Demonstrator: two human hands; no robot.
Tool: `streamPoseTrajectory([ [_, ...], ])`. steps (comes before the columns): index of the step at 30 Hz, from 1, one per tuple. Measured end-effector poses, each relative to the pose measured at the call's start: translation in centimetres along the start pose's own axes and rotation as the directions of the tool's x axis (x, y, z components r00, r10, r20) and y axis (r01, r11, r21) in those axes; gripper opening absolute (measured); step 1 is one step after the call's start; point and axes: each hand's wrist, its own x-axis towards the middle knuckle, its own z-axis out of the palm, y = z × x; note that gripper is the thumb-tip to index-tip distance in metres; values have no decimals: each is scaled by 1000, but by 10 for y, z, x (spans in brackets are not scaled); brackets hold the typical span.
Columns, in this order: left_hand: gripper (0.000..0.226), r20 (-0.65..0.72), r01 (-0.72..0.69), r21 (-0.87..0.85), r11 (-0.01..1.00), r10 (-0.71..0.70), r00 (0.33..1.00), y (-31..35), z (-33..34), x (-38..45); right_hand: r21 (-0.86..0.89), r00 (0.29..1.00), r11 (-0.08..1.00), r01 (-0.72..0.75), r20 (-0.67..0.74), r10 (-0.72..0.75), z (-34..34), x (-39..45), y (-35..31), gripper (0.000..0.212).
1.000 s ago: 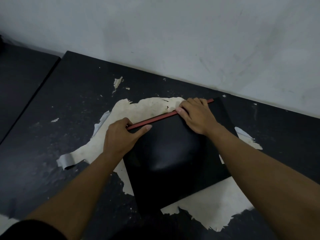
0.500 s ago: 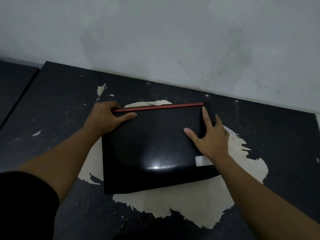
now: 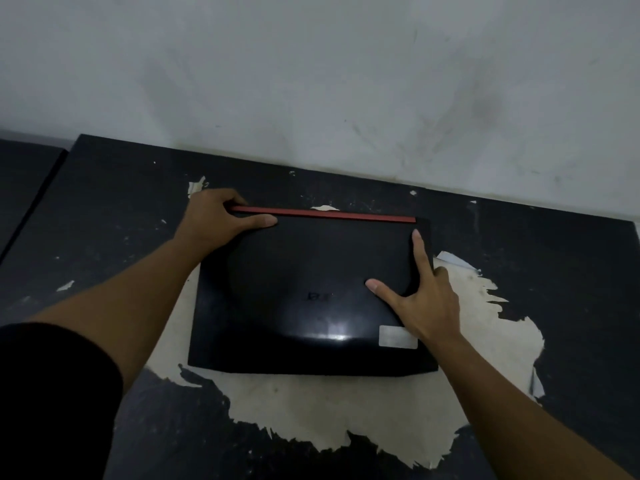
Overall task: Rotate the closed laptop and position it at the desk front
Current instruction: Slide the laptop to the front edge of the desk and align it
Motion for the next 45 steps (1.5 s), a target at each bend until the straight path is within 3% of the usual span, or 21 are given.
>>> streamPoseTrajectory([
  [11, 97, -143, 203, -304, 931, -255, 956, -4, 13, -54, 39, 997, 997, -64, -43, 66, 12, -7, -4, 114],
  [16, 118, -57, 354, -426, 833, -415, 908, -14, 2, -82, 55, 995, 995, -84, -45, 87, 11, -10, -6, 114],
  [20, 114, 44, 378, -396, 837, -394, 918, -21, 1, -102, 43, 995, 995, -90, -46, 92, 11, -11, -9, 113],
  [25, 111, 113, 291, -245, 925, -271, 956, -23, -1, -109, 26, 995, 995, -93, -40, 94, 10, -13, -10, 111],
  [29, 105, 144, 258, -217, 941, -231, 962, -27, -3, -116, 39, 995, 995, -94, -35, 95, 10, -12, -10, 110],
  [37, 104, 104, 271, -255, 928, -252, 962, -25, 5, -132, 26, 995, 995, -95, -15, 95, 7, -14, -14, 111],
  [45, 103, 82, 239, -137, 961, -229, 970, -30, -6, -153, 6, 996, 997, -80, -35, 81, 8, -49, -26, 110],
])
